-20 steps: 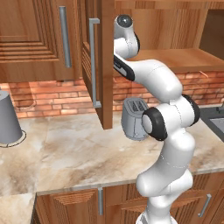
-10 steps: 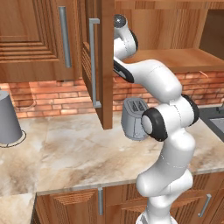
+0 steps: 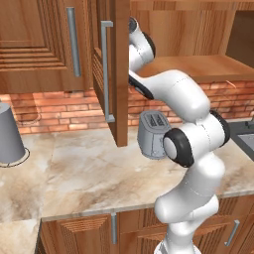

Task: Retrieve the tupperware and aluminum foil from the cabinet and place them on the dining counter near the plate with squash and chicken drumstick to prepare for storing leftovers.

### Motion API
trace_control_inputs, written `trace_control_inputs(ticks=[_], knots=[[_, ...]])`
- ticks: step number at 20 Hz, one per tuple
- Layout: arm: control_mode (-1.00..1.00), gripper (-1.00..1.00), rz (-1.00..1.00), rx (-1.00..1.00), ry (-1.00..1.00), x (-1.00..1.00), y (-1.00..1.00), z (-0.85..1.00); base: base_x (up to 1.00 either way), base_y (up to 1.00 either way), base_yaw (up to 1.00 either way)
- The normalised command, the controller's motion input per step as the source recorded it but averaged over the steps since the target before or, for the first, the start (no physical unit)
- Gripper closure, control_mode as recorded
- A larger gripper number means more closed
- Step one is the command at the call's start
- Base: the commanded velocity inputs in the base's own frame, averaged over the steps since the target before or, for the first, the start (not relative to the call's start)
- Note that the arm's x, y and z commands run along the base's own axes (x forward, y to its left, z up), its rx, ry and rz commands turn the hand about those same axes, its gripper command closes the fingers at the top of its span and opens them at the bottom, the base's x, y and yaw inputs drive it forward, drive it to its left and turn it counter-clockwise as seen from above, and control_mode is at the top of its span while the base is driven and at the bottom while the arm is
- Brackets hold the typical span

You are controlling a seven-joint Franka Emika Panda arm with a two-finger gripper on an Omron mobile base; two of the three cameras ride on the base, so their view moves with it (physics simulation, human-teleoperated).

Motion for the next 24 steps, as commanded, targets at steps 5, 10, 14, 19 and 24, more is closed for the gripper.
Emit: trace_control_inputs(ticks=[5, 10, 14, 19, 24], knots=[[-1.0, 1.0, -0.07, 0.0, -0.02, -0.71, -0.54, 0.0, 0.0, 0.0, 0.0], [-1.0, 1.0, -0.07, 0.0, 0.0, -0.99, -0.93, 0.0, 0.0, 0.0, 0.0], [-1.0, 1.0, -0.08, 0.0, 0.0, -1.0, -0.95, 0.05, 0.0, 0.0, 0.0], [-1.0, 1.0, -0.08, 0.0, 0.0, -1.0, -0.82, 0.14, 0.0, 0.0, 0.0], [-1.0, 1.0, -0.11, 0.02, 0.0, -1.0, -0.56, 0.13, 0.0, 0.0, 0.0]])
